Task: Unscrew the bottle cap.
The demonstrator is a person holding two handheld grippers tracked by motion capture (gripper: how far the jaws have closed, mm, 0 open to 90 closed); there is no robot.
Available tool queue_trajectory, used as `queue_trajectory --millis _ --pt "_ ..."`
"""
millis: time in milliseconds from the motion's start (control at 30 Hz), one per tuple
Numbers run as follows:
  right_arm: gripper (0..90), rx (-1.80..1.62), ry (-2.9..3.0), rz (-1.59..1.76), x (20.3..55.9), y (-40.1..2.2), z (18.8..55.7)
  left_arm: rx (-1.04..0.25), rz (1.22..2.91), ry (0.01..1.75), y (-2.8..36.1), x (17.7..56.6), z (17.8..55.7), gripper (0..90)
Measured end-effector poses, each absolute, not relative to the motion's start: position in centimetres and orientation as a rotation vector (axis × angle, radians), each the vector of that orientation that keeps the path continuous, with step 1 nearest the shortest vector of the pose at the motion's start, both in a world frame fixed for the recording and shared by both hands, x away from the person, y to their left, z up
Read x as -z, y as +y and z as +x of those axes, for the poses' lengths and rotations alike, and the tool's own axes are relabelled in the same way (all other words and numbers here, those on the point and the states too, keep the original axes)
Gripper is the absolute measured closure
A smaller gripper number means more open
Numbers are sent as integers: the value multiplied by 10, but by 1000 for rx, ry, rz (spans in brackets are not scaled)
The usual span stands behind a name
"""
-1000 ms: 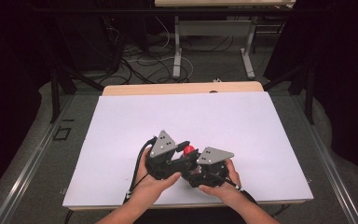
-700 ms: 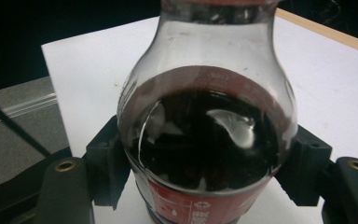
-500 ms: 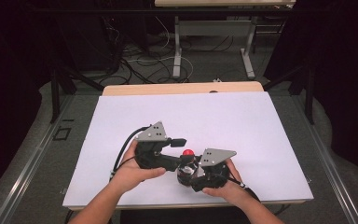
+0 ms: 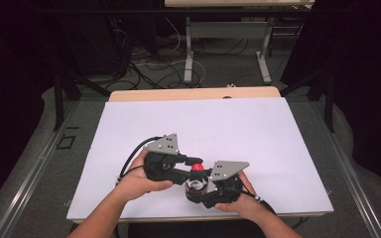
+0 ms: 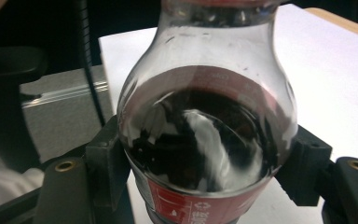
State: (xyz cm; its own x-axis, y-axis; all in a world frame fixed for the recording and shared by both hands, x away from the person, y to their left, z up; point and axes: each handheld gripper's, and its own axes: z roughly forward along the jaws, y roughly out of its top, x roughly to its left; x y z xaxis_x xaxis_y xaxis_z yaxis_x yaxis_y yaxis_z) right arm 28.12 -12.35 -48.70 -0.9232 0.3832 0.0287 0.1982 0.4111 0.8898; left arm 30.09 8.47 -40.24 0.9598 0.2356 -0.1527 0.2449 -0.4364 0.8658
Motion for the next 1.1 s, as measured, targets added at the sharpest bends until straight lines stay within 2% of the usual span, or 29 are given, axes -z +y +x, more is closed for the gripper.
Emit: queue_trajectory --millis 167,300,467,567,867,967,1033,1100 --pt "293 -1467 2411 643 487 -124 283 -176 1994 538 71 405 288 610" --pt "293 -1416 2371 731 489 -124 286 -265 1953 687 59 409 284 610" --pt "293 -1419 2368 751 492 -128 290 -277 1965 690 54 409 285 597" --pt "293 -1425 2367 745 490 -130 290 -269 1975 687 59 407 288 492" --pt "293 -1505 2429 656 485 -133 289 17 1966 429 84 399 308 406" --pt "293 -1521 2458 603 485 -131 286 105 1987 332 88 403 316 438" --pt "293 -1541 2455 567 485 -130 285 150 1972 301 90 407 320 539" --pt "293 -1551 2468 556 485 -129 284 177 1958 279 92 408 321 586"
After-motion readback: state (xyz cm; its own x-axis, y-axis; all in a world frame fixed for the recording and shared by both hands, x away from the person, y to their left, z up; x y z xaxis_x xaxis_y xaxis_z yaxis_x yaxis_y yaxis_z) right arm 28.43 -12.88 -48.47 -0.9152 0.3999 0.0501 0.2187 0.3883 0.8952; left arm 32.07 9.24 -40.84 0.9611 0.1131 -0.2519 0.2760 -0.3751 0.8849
